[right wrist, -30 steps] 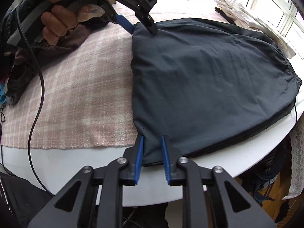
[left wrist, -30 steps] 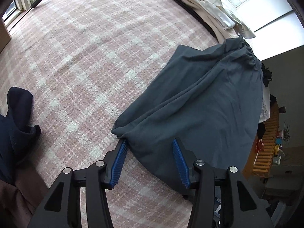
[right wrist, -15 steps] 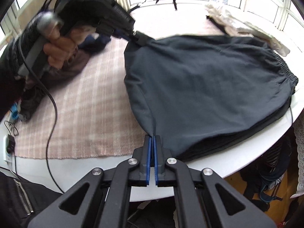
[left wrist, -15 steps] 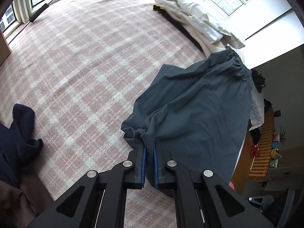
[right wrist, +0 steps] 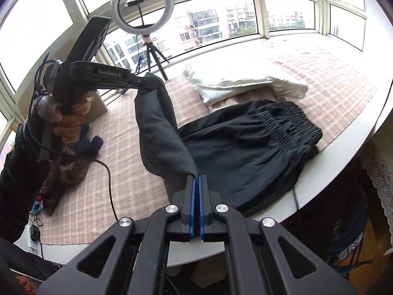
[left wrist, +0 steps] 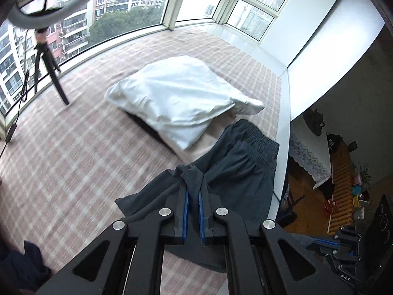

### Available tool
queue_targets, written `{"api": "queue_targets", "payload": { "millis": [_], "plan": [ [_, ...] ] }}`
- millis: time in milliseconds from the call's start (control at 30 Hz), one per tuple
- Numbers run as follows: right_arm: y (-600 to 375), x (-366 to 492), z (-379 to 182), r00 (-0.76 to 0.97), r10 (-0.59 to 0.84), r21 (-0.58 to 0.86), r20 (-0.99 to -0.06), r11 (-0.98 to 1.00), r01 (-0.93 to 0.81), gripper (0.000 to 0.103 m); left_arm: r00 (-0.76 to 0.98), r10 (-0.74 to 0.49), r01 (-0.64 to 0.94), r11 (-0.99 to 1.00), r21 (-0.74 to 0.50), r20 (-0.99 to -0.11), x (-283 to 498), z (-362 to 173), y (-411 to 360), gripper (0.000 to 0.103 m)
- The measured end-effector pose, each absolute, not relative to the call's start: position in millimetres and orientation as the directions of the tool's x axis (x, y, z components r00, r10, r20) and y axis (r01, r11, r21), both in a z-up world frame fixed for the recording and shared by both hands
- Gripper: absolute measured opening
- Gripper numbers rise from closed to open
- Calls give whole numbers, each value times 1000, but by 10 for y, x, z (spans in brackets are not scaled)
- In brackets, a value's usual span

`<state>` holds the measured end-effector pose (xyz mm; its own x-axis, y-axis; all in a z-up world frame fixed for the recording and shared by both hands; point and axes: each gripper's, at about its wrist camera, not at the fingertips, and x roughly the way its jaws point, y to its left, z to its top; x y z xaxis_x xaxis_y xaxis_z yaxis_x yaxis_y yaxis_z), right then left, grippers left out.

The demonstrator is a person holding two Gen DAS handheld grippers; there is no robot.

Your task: Fold clothes

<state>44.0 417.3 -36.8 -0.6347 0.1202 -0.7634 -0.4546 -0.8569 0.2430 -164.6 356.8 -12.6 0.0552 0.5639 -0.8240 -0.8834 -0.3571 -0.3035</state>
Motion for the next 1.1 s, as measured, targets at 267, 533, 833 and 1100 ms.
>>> {"api": "queue_targets", "payload": {
  "millis": [267, 533, 833, 1100],
  "plan": [
    [5722, 801, -609, -594, 106, 287, -797, -800, -527, 3, 37, 506, -908, -342, -240, -862, -1205, -324, 5070, 6],
    [6577, 916, -1218, -544, 25, 354, -839, -734, -579, 3, 3, 383, -931, -337, -143, -924, -903, -868, 6081, 6],
    [6875, 1081, -1282, -490, -38, 365, -871, -717, -594, 17, -30, 352, -956, -284, -76, -936, -811, -614, 6175, 23],
    [6737, 318, -860, -598, -79, 365, -797, -853, -374, 17, -56, 458, -910, -389, -144, -887, -1017, -303, 4705, 35]
  ]
}}
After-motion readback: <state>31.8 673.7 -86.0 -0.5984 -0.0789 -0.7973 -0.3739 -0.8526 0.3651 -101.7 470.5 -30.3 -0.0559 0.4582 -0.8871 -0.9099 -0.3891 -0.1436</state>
